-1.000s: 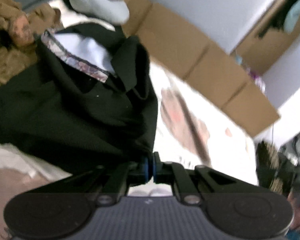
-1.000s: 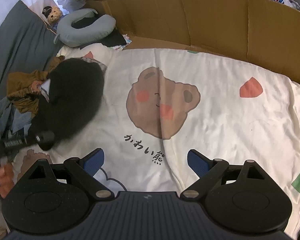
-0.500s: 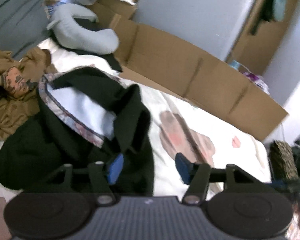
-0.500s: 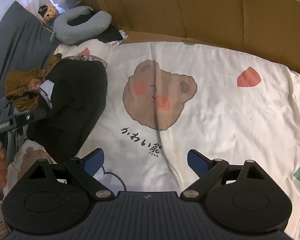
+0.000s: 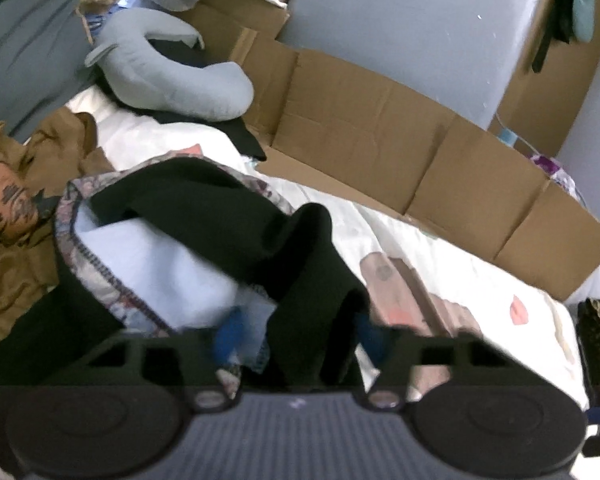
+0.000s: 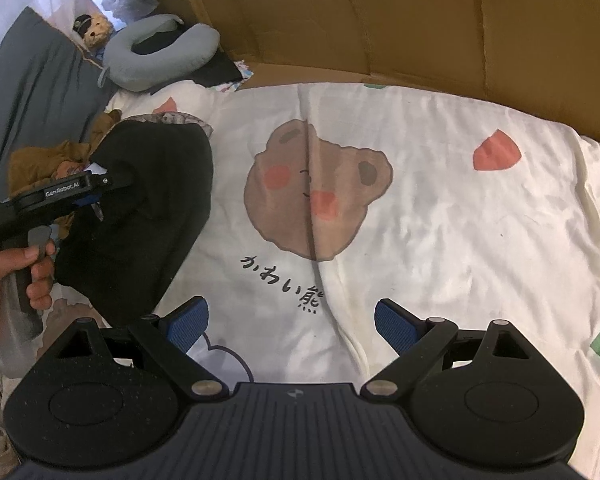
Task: Fold clothes
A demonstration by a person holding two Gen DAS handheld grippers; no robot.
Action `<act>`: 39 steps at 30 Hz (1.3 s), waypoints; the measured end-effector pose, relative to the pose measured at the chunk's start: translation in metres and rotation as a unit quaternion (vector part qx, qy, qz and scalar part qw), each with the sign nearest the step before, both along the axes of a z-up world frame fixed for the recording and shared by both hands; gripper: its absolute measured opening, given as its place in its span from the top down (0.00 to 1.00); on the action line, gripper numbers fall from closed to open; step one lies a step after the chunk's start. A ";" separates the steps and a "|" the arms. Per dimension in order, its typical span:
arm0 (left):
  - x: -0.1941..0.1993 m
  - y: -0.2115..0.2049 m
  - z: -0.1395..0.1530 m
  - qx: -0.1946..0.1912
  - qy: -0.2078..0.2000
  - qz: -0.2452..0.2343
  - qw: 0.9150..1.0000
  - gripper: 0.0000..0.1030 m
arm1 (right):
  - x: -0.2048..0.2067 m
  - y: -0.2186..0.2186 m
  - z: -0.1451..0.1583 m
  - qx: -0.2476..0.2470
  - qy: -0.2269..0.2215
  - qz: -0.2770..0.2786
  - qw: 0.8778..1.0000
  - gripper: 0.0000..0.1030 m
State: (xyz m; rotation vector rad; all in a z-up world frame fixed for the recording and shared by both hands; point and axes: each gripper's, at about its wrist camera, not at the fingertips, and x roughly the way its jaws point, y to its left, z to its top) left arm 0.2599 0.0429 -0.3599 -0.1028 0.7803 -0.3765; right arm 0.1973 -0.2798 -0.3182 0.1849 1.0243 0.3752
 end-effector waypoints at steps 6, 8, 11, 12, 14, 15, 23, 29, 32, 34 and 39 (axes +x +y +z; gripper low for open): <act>-0.016 -0.008 0.006 -0.025 0.000 -0.029 0.999 0.97 | 0.000 -0.002 -0.001 -0.001 -0.001 -0.003 1.000 0.10; -0.023 -0.012 0.008 -0.034 0.004 -0.044 0.998 0.97 | 0.000 -0.002 -0.001 -0.002 -0.002 -0.002 1.000 0.09; -0.034 -0.014 0.010 -0.049 0.010 -0.053 0.997 0.97 | 0.000 -0.002 0.000 -0.002 -0.003 -0.002 1.000 0.09; -0.037 -0.014 0.010 -0.053 0.013 -0.054 0.997 0.97 | 0.000 -0.002 0.000 -0.002 -0.003 -0.003 1.000 0.09; -0.042 -0.014 0.012 -0.063 0.019 -0.058 0.996 0.97 | 0.000 -0.002 0.000 -0.001 -0.003 -0.003 1.000 0.09; -0.044 -0.014 0.012 -0.068 0.021 -0.060 0.996 0.97 | 0.000 -0.002 0.000 0.000 -0.003 -0.003 1.000 0.09; -0.069 -0.028 0.020 -0.105 0.046 -0.097 0.989 0.98 | 0.003 -0.008 0.006 0.016 -0.005 -0.015 1.000 0.09; -0.093 -0.049 0.023 -0.122 0.067 -0.148 0.979 0.98 | 0.010 -0.010 0.017 0.075 0.006 -0.025 0.997 0.09; -0.105 -0.058 0.020 -0.128 0.081 -0.175 0.973 0.98 | 0.011 -0.008 0.017 0.088 0.013 -0.023 0.996 0.09; -0.112 -0.064 0.016 -0.129 0.090 -0.193 0.968 0.98 | 0.011 -0.006 0.016 0.098 0.021 -0.022 0.995 0.09; -0.129 -0.081 0.005 -0.131 0.128 -0.246 0.952 0.98 | 0.010 -0.001 0.009 0.097 0.031 -0.015 0.995 0.09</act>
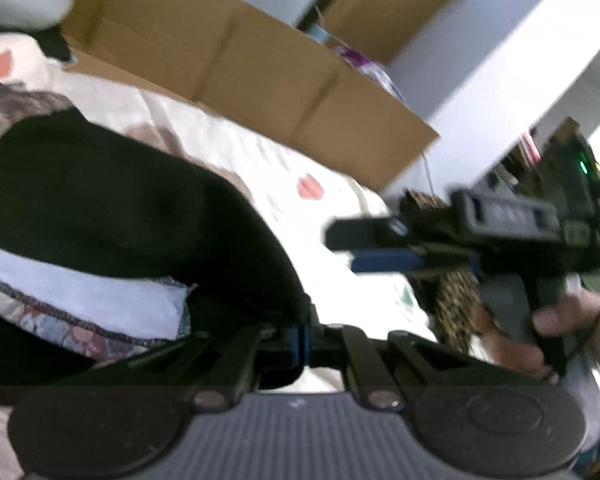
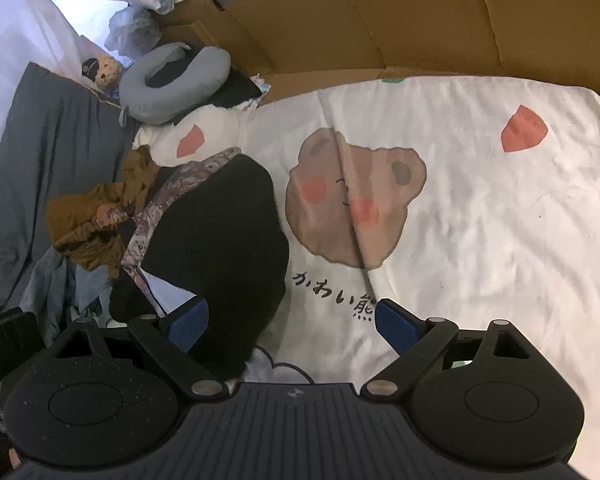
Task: Fold clothes
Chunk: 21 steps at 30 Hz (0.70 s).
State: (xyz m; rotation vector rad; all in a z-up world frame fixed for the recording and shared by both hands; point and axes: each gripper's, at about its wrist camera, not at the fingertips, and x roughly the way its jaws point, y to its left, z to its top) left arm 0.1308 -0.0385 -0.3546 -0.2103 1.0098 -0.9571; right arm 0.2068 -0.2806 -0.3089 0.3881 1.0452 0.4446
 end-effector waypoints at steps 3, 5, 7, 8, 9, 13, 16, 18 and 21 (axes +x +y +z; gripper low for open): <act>-0.005 -0.005 -0.005 0.029 0.006 -0.021 0.999 0.97 | -0.001 0.002 -0.004 -0.009 0.004 0.007 1.000 0.10; -0.005 0.000 -0.005 0.043 0.009 -0.017 0.999 0.94 | -0.003 0.000 -0.006 -0.015 0.003 0.007 1.000 0.10; -0.003 0.013 -0.002 0.046 0.006 0.000 0.999 0.79 | -0.003 -0.003 -0.007 -0.019 0.003 0.004 1.000 0.09; -0.002 0.020 0.000 0.046 0.004 0.009 0.999 0.74 | -0.003 -0.005 -0.008 -0.019 0.004 0.001 1.000 0.10; 0.000 0.026 0.003 0.046 0.001 0.020 0.999 0.70 | -0.003 -0.007 -0.008 -0.019 0.004 -0.001 1.000 0.09; 0.014 0.054 0.009 0.053 -0.006 0.078 0.995 0.66 | -0.002 -0.011 -0.007 -0.021 0.002 -0.005 1.000 0.09; 0.026 0.073 0.010 0.060 -0.003 0.133 0.989 0.53 | -0.004 -0.010 -0.007 -0.023 0.000 -0.002 1.000 0.10; 0.033 0.084 0.007 0.065 0.005 0.175 0.982 0.45 | -0.004 -0.009 -0.007 -0.025 -0.001 0.000 1.000 0.09; 0.042 0.100 0.002 0.072 0.014 0.232 0.970 0.43 | -0.005 -0.008 -0.007 -0.025 -0.002 0.003 1.000 0.09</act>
